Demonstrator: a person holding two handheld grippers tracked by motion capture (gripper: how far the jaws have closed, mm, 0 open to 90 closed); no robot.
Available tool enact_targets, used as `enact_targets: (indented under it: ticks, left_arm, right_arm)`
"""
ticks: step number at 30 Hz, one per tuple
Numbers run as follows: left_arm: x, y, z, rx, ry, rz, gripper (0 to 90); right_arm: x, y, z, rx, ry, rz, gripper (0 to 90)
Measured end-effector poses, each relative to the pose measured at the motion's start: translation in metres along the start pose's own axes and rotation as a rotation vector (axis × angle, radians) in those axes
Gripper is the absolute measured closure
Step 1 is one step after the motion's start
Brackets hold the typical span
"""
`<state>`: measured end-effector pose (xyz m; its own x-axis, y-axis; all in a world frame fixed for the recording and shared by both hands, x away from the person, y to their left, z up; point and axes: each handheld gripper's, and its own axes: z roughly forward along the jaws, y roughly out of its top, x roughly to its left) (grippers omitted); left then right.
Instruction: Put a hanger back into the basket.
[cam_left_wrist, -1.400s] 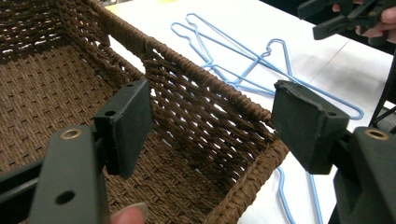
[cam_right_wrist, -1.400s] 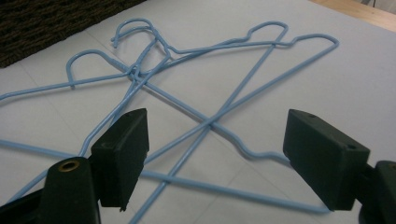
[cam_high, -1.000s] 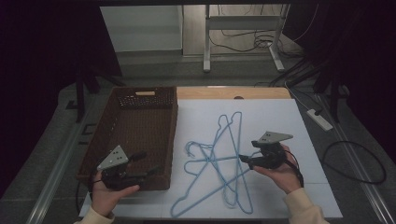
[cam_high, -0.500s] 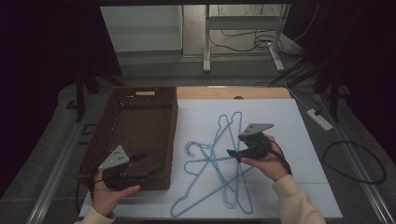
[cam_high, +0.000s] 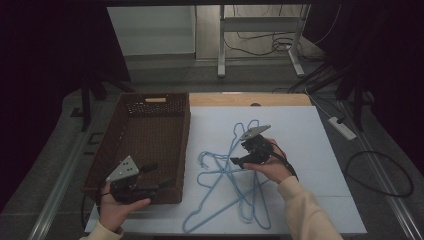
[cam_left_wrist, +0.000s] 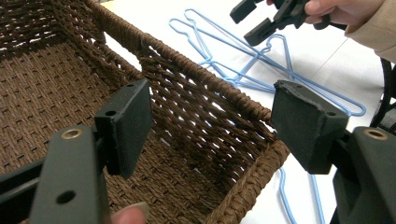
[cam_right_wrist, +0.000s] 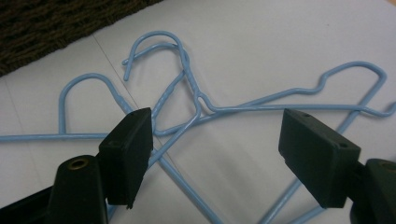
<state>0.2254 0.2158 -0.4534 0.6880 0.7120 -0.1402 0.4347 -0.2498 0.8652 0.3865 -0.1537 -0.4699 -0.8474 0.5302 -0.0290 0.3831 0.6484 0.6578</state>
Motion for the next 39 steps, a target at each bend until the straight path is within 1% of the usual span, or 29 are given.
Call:
enact_targets:
  ticks: [1,2,3,10,14,16,18,20,21,22,23,24,25,26,29,32,33,34,35,36,37,38,39]
  left_arm:
    - [0.0,0.0,0.0,0.0,0.0,0.0,29.4]
    - [0.0,0.0,0.0,0.002,-0.001,0.001,29.4]
    - [0.0,0.0,0.001,0.005,-0.002,0.002,29.4]
    - [-0.001,0.0,0.002,0.009,-0.004,0.006,29.4]
    - [-0.001,0.0,0.002,0.01,-0.003,0.007,29.4]
    - [-0.001,0.0,0.003,0.012,-0.004,0.008,29.4]
    - [-0.001,0.0,0.003,0.013,-0.004,0.009,29.4]
    - [-0.001,0.0,0.003,0.012,-0.004,0.01,29.4]
    - [-0.002,0.0,0.003,0.012,-0.005,0.009,29.4]
    - [-0.001,0.0,0.002,0.011,-0.005,0.009,29.4]
    - [-0.001,0.0,0.002,0.011,-0.004,0.01,29.4]
    - [-0.001,0.0,0.002,0.009,-0.003,0.009,29.4]
    - [-0.001,0.0,0.002,0.007,-0.002,0.011,29.5]
    - [-0.001,0.0,0.002,0.007,-0.002,0.011,29.5]
    - [-0.001,0.0,0.001,0.004,-0.002,0.01,29.5]
    - [-0.001,0.0,0.002,0.004,-0.004,0.009,29.5]
    - [-0.001,0.0,0.002,0.005,-0.003,0.01,29.5]
    - [-0.001,0.0,0.002,0.005,-0.003,0.01,29.5]
    - [-0.001,0.0,0.002,0.005,-0.003,0.01,29.5]
    - [-0.001,0.0,0.002,0.006,-0.004,0.011,29.5]
    - [-0.001,0.0,0.002,0.007,-0.004,0.011,29.5]
    - [-0.001,0.0,0.002,0.007,-0.005,0.012,29.5]
    - [-0.001,0.0,0.002,0.007,-0.005,0.012,29.5]
  right_arm:
    - [0.0,0.0,0.0,0.0,0.0,0.0,27.2]
    - [-0.001,0.002,0.005,0.011,0.001,-0.004,27.5]
    - [-0.001,0.002,0.005,0.011,0.001,-0.004,27.5]
    - [-0.004,0.013,0.021,0.048,0.022,-0.022,30.9]
    - [-0.005,0.019,0.033,0.078,0.031,-0.029,33.0]
    - [-0.006,0.023,0.042,0.1,0.035,-0.035,35.8]
    - [-0.006,0.024,0.045,0.108,0.036,-0.039,36.5]
    - [-0.005,0.027,0.051,0.124,0.041,-0.05,38.4]
    - [-0.005,0.031,0.056,0.142,0.046,-0.063,40.5]
    - [-0.005,0.031,0.056,0.142,0.046,-0.063,40.5]
    - [-0.004,0.032,0.059,0.148,0.047,-0.07,41.8]
    - [-0.003,0.035,0.064,0.17,0.05,-0.087,44.0]
    - [-0.003,0.036,0.066,0.18,0.049,-0.098,45.8]
    - [-0.003,0.036,0.066,0.18,0.049,-0.098,45.8]
    - [-0.002,0.039,0.072,0.211,0.047,-0.135,51.3]
    - [0.002,0.04,0.077,0.239,0.044,-0.191,57.4]
    - [0.004,0.04,0.08,0.259,0.039,-0.217,60.6]
    - [0.005,0.039,0.082,0.272,0.046,-0.233,63.3]
    - [0.006,0.039,0.082,0.269,0.049,-0.243,66.4]
    - [0.006,0.039,0.082,0.269,0.049,-0.243,66.4]
    - [0.006,0.04,0.082,0.265,0.052,-0.245,69.8]
    - [0.006,0.04,0.083,0.271,0.067,-0.255,74.6]
    - [0.006,0.04,0.083,0.271,0.073,-0.256,76.9]
